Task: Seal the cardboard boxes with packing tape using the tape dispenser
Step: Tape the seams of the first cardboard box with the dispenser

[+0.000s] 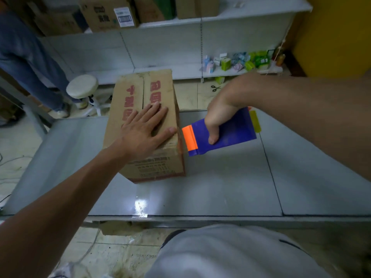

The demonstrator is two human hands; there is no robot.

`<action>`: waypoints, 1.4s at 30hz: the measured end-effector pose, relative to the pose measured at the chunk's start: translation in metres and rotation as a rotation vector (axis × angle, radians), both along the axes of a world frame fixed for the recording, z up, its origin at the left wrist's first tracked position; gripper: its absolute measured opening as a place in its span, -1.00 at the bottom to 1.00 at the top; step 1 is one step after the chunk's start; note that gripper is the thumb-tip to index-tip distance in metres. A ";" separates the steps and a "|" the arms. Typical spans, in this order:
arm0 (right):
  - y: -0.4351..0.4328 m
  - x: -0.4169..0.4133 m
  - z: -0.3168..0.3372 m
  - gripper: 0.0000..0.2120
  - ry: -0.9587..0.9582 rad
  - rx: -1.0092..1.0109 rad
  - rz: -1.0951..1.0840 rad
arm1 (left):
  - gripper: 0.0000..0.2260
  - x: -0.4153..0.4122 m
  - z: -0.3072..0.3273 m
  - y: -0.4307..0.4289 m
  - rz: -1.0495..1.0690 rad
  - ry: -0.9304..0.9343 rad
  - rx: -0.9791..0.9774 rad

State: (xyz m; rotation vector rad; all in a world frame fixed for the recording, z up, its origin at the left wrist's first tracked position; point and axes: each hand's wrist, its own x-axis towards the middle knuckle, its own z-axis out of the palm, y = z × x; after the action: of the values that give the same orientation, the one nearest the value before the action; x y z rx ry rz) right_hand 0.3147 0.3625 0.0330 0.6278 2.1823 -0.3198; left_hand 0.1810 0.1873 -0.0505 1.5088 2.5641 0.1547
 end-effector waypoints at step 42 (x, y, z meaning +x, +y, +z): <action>0.015 0.097 -0.175 -0.43 0.614 0.378 -0.227 | -0.22 -0.007 0.000 -0.005 -0.004 -0.083 0.098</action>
State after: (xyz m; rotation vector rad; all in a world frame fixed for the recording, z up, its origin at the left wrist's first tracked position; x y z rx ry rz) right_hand 0.4116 0.3771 -0.1422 1.1053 2.7968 -0.2378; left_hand 0.1740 0.1820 -0.0510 1.5063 2.5226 0.3403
